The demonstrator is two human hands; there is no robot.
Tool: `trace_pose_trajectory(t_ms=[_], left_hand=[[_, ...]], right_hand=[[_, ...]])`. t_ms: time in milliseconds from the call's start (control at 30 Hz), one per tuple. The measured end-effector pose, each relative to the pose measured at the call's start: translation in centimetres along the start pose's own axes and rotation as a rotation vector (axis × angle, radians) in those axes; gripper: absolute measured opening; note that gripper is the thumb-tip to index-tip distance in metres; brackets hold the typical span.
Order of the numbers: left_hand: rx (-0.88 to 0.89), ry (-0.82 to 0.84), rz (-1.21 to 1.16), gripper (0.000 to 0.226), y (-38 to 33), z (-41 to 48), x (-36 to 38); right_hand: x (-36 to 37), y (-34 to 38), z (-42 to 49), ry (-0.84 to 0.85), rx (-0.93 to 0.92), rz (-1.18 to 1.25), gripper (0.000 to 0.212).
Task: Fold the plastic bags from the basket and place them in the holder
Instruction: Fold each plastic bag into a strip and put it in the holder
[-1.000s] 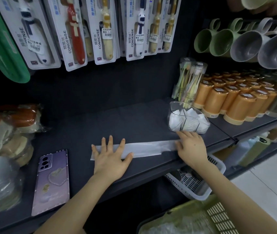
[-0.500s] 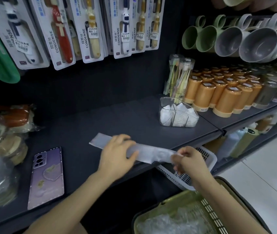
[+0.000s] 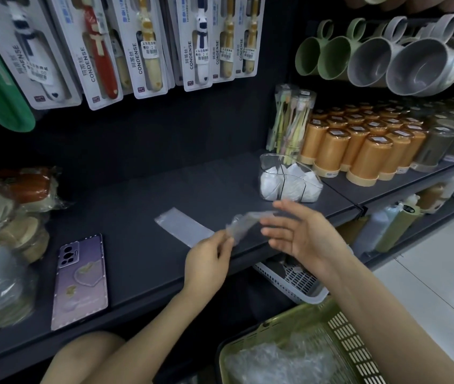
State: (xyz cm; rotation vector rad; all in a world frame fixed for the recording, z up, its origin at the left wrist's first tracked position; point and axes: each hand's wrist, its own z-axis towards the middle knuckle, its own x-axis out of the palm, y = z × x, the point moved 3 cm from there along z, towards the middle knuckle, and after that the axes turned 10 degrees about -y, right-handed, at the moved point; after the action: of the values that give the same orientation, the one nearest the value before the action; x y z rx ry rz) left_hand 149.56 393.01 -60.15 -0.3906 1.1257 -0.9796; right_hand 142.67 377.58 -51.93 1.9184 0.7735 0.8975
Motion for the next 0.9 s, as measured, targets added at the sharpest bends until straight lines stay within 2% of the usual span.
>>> trace_pose_trajectory(t_ms=[67,133,200,267,367,500,667,800,900], left_hand=[[-0.240,0.016,-0.156,0.024,0.7,0.9,-0.2],[-0.440,0.032,-0.340,0.016,1.2,2.0,-0.7],[-0.576,0.072,-0.447,0.006,1.8,2.7,-1.0],[-0.643,0.110,-0.525,0.018,2.5,3.2,-1.0],[-0.678,0.144,-0.598,0.030,2.9,3.2,-1.3],[-0.711,0.161,-0.596,0.031,3.2,3.0,-1.4],[-0.764,0.191,-0.653,0.038,3.6,2.6,-2.0],[-0.800,0.173,-0.744,0.032,4.3,3.6,-3.4],[-0.790,0.113,-0.725,0.024,5.2,5.1,-4.6]], right_hand=[[0.7,0.4,1.0,-0.005,-0.057,-0.035,0.026],[1.9,-0.6,2.2,-0.009,-0.057,-0.199,0.029],[3.2,-2.5,3.3,0.005,-0.047,-0.398,0.029],[4.3,-4.1,4.1,0.027,-0.080,-0.538,0.030],[5.2,-5.2,4.7,0.040,-0.116,-0.573,0.032],[5.7,-5.9,5.1,0.051,-0.110,-0.550,0.020],[5.5,-6.6,5.4,0.084,-0.135,-0.669,0.011],[5.5,-6.5,5.6,0.130,-0.197,-0.768,0.001],[5.7,-6.3,6.0,0.129,-0.233,-0.844,0.007]])
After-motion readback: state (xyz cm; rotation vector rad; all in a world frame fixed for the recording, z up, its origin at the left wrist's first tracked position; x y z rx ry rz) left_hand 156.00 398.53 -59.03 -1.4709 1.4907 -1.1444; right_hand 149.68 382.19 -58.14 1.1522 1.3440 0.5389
